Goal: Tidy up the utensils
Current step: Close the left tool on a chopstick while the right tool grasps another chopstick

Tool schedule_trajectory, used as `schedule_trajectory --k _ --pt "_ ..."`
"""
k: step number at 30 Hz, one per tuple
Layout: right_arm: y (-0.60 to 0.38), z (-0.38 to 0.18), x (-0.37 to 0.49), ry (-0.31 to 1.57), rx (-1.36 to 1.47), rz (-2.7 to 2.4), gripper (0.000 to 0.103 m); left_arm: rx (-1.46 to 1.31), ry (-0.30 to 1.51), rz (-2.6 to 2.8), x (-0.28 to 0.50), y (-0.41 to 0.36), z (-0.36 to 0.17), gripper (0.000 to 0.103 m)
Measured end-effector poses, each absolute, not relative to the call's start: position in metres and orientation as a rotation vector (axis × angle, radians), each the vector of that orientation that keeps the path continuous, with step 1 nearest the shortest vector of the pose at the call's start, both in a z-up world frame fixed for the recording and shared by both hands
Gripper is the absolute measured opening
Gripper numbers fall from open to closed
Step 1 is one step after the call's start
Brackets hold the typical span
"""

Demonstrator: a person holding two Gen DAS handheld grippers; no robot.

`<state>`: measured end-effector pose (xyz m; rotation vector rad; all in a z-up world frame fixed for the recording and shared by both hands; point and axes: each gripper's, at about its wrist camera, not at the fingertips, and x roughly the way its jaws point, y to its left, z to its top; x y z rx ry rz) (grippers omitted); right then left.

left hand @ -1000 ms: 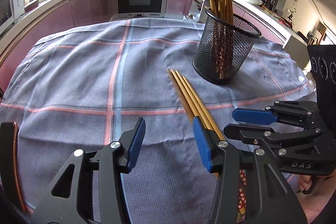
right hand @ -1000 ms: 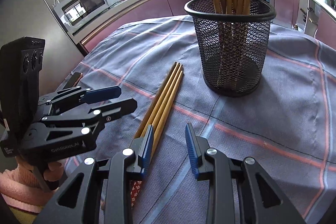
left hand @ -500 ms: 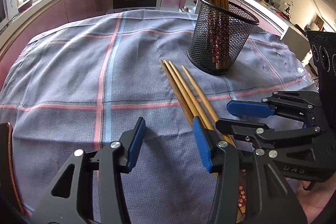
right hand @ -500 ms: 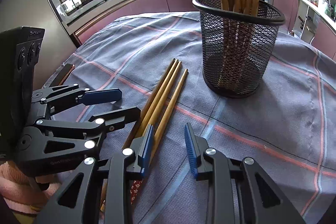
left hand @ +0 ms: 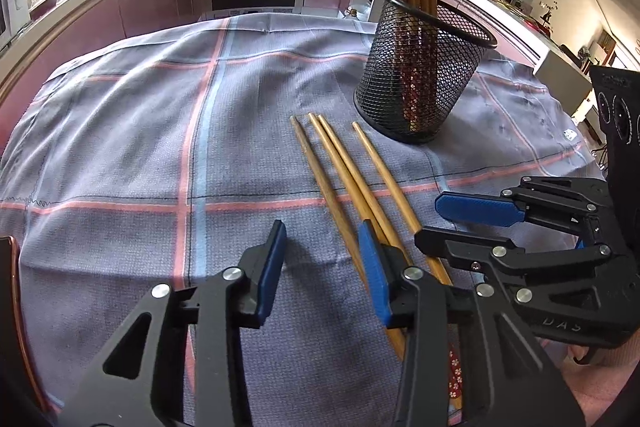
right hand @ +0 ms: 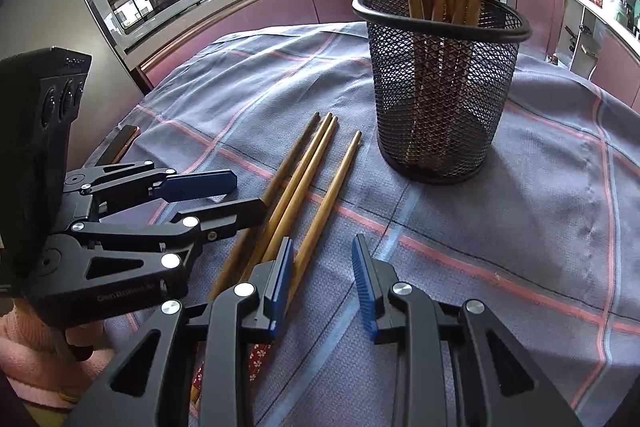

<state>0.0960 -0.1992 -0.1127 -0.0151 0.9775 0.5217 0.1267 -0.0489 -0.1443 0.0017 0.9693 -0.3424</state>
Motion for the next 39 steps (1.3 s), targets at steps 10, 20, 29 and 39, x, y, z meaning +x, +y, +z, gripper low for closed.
schedule_trajectory --k 10,20,29,39 --pt "-0.194 -0.111 0.105 0.975 -0.037 0.521 0.028 0.006 1.002 -0.363 0.141 -0.049 -0.145 0.029" --pt "-0.193 -0.111 0.116 0.973 -0.042 0.501 0.013 -0.051 1.026 -0.369 0.148 -0.048 -0.147 0.011" --pt "-0.188 -0.112 0.124 0.981 -0.044 0.501 0.011 -0.034 1.041 -0.359 0.155 -0.050 -0.149 0.014" --pt "-0.192 -0.111 0.125 0.977 0.001 0.513 0.006 -0.081 1.021 -0.337 0.152 -0.047 -0.145 0.007"
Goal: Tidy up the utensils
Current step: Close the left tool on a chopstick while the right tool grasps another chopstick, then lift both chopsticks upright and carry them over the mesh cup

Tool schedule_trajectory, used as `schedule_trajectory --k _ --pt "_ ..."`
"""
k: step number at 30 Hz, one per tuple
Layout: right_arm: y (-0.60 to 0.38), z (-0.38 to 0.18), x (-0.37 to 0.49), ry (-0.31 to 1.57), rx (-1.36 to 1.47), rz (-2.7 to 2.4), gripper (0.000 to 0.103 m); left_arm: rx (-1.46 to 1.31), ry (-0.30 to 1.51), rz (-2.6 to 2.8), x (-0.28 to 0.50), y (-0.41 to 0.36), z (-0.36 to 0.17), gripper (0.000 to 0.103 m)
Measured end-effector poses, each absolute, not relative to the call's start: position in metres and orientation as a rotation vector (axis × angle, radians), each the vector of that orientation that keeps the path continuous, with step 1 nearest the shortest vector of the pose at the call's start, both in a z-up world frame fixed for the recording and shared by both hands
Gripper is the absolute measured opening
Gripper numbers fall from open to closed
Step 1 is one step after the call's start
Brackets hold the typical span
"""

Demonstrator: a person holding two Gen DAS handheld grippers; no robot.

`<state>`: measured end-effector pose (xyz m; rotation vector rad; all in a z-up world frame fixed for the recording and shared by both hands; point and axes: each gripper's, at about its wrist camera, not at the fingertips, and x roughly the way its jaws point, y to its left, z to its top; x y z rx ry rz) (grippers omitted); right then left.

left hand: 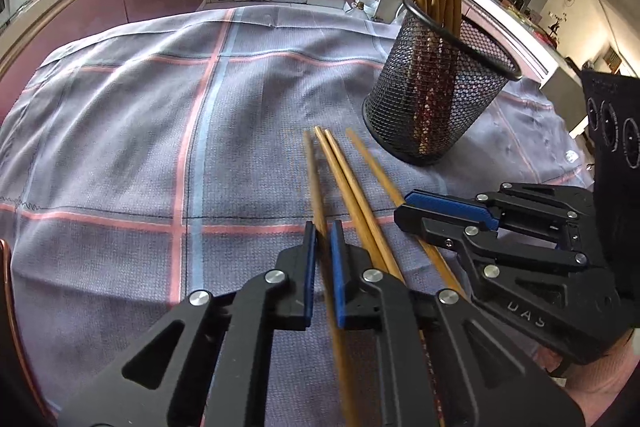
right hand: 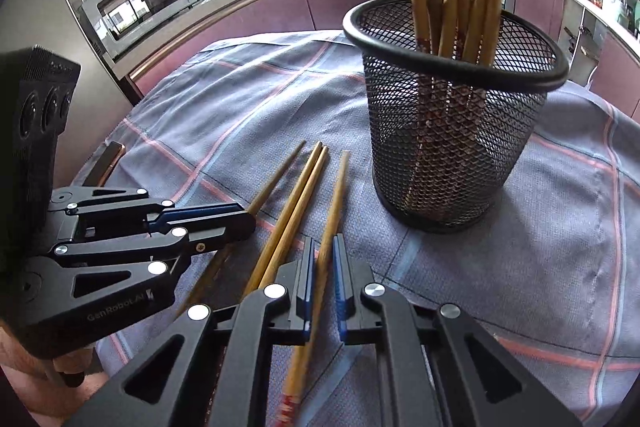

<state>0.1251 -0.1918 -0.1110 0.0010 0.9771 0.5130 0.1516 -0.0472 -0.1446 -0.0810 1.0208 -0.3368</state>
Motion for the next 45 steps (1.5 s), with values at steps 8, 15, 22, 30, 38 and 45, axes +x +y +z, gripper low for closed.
schedule_trajectory --k 8,15,22,30,38,45 --pt "-0.206 -0.100 0.119 0.946 0.071 0.557 0.005 -0.161 0.993 -0.366 0.142 -0.030 -0.132 0.007" --pt "-0.212 -0.079 0.109 0.890 0.108 0.612 0.005 -0.217 0.945 -0.410 0.132 -0.018 -0.113 0.007" --pt "-0.219 -0.052 0.100 0.803 0.118 0.623 0.005 -0.258 0.893 -0.442 0.125 -0.012 -0.092 0.007" --pt "-0.232 -0.030 0.094 0.725 0.134 0.614 0.005 -0.294 0.829 -0.478 0.115 -0.005 -0.066 0.007" --pt "-0.244 -0.016 0.088 0.666 0.139 0.603 0.005 -0.304 0.749 -0.504 0.101 0.002 -0.035 0.007" --pt "-0.250 -0.007 0.083 0.626 0.138 0.594 0.005 -0.303 0.688 -0.526 0.091 0.006 -0.008 0.007"
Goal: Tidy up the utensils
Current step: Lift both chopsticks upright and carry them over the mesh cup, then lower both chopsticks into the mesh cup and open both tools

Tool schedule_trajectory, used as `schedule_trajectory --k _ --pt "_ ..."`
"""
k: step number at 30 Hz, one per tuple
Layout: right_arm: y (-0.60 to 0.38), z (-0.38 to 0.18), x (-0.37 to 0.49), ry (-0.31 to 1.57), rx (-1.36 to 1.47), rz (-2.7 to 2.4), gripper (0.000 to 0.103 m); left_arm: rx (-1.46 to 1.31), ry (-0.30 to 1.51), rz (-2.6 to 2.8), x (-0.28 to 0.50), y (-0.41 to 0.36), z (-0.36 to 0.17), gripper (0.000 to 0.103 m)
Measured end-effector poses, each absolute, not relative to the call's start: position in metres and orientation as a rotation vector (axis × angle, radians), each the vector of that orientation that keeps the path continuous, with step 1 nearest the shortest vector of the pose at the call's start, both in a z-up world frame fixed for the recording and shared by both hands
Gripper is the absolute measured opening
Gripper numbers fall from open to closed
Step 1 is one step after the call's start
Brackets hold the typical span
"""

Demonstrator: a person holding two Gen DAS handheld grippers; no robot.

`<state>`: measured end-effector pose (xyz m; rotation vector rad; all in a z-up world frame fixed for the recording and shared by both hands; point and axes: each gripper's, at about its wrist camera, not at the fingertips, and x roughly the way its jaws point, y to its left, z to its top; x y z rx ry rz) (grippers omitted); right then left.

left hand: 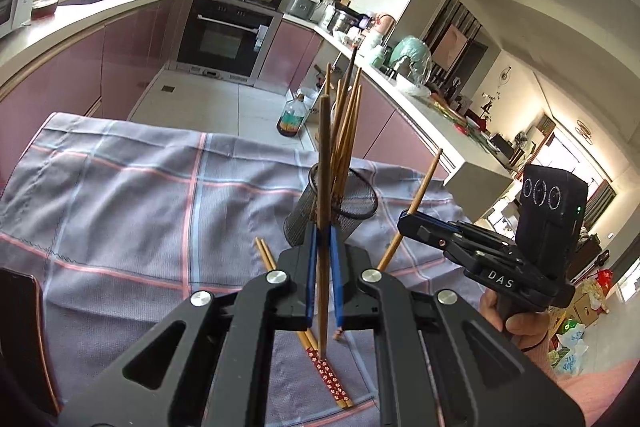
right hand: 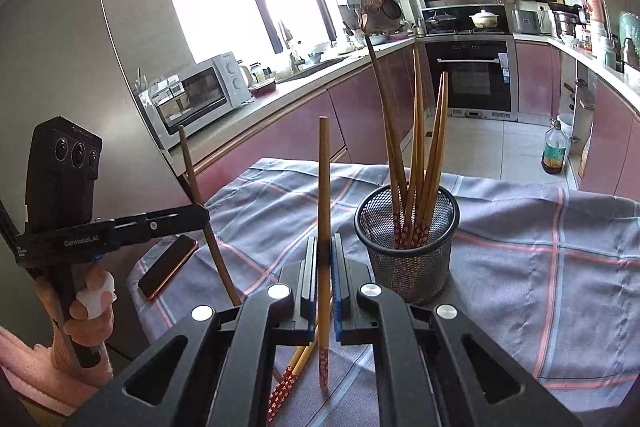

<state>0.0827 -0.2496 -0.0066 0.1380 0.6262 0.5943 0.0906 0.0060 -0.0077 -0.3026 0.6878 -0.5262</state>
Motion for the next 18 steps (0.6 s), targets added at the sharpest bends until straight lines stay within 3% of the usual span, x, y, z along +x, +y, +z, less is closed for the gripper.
schedule_trajectory --k 18 --pt "-0.267 0.037 0.074 0.498 0.108 0.540 0.005 -0.267 0.551 -0.531 0.099 -0.007 0.044 0.007"
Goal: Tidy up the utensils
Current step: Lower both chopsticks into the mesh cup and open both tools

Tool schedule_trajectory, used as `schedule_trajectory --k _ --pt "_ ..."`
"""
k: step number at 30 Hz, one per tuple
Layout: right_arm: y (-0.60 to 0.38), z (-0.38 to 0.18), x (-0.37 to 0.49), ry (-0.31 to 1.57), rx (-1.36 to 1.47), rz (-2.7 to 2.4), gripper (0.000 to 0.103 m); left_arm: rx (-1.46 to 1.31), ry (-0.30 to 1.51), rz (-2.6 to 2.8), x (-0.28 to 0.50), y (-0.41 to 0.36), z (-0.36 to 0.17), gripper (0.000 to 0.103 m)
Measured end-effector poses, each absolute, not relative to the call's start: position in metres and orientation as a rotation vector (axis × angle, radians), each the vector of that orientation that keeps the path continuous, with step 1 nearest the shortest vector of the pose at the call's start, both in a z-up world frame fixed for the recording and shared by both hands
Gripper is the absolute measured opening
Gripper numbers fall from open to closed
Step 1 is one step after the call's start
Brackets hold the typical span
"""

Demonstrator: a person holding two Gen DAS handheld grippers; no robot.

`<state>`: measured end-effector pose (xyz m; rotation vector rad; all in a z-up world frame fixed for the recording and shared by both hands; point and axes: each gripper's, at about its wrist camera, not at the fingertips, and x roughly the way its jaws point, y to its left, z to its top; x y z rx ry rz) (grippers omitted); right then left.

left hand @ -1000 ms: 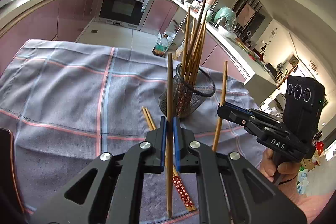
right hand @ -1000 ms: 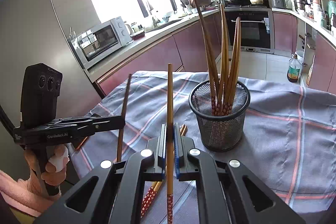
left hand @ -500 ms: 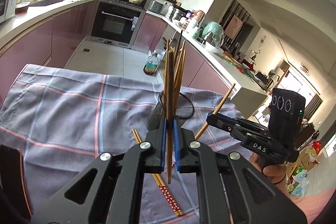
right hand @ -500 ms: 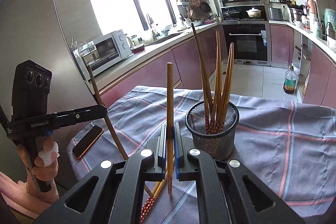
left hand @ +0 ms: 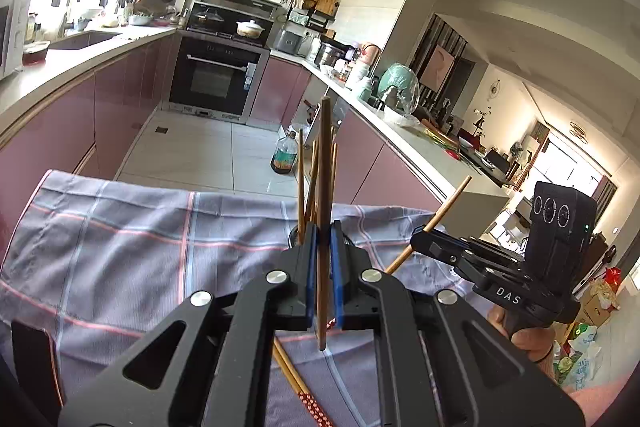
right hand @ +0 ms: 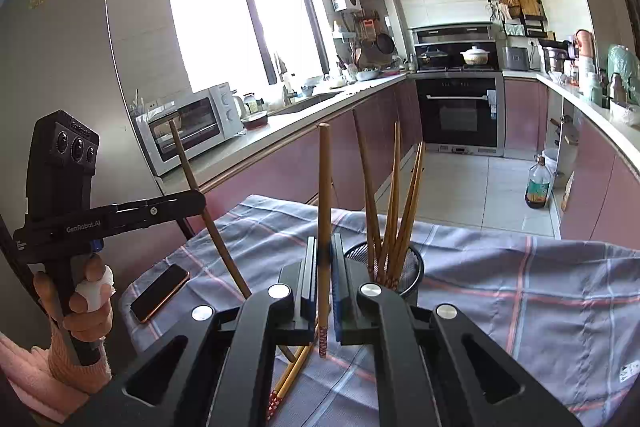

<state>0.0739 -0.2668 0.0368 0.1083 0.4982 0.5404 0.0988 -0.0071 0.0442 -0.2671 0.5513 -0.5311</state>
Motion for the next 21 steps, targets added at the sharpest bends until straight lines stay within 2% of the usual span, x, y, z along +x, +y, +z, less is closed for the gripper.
schedule_trajectory --k 21 --pt "-0.282 0.083 0.091 0.369 0.091 0.461 0.005 -0.244 0.437 -0.505 0.133 -0.035 0.099 0.007"
